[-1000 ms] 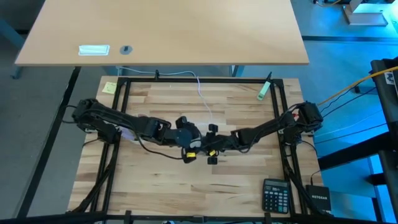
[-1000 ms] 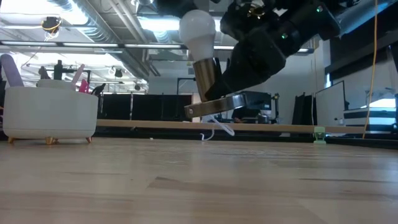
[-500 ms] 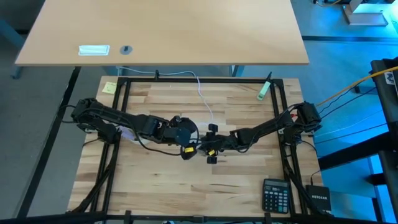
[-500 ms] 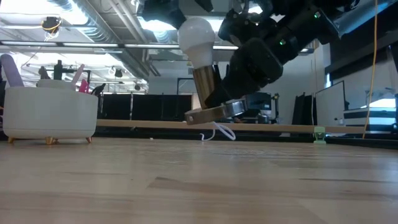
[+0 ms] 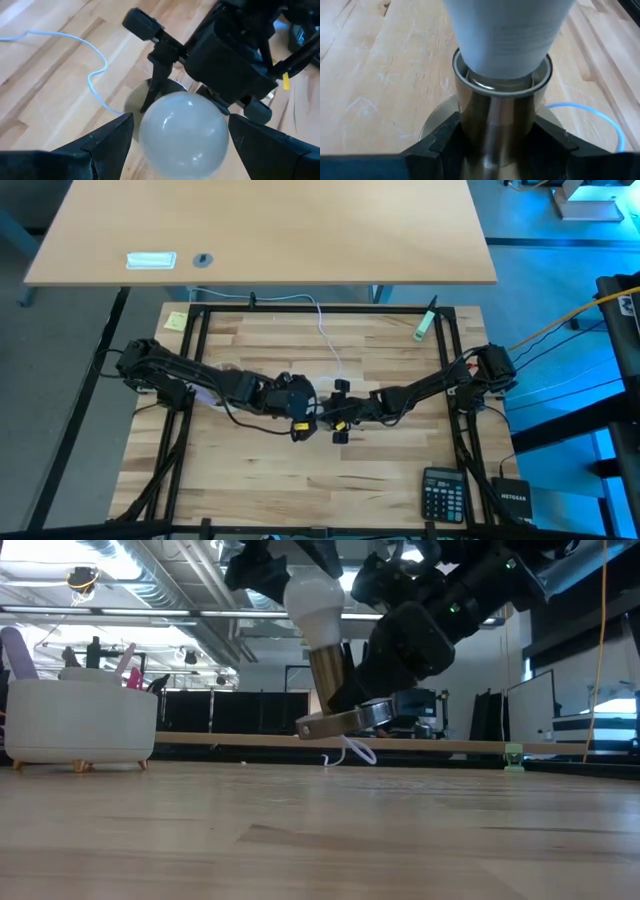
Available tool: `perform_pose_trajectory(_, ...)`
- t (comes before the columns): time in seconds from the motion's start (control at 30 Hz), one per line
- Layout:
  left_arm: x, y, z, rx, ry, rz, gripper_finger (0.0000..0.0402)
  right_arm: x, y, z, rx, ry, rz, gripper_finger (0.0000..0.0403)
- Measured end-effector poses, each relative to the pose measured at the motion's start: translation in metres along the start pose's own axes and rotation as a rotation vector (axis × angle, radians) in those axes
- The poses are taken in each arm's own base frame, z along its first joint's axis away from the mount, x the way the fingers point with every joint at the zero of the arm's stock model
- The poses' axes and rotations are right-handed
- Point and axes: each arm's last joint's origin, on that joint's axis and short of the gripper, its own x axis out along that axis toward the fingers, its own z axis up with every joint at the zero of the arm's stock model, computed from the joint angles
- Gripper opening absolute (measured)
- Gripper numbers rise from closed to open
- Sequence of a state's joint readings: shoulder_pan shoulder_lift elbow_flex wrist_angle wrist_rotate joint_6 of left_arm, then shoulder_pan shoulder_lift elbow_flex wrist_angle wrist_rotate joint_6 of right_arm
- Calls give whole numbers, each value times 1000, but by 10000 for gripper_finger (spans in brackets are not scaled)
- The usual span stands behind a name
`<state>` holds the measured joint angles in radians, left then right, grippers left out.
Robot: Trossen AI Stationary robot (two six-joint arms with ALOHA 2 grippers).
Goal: Screw lightbulb
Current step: Insert the lightbulb into the lamp
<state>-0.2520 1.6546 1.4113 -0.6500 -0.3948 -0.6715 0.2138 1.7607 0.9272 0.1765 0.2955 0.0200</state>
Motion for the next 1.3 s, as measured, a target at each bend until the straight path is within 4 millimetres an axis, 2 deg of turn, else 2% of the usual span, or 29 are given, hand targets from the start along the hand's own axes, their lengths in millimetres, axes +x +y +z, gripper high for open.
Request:
perform_pose_trajectory(0.3, -1, 0, 1, 20, -1, -13, 315, 0, 0, 1, 2, -6, 0, 181)
perform_pose_trajectory(0.47, 12, -4, -6, 43, 61, -25, 315, 0, 1, 0, -3, -4, 1, 181)
perform_pose_trajectory(0.6, 14, -3, -6, 50, 78, -40, 314, 0, 1, 1, -5, -6, 0, 181)
perform_pose_trajectory(0.93, 16, -1, -4, 51, 75, -42, 246, 0, 1, 1, -5, -6, 19, 181)
perform_pose_trajectory(1.3, 16, 0, -3, 109, 73, -44, 247, 0, 1, 1, -8, -7, 19, 181)
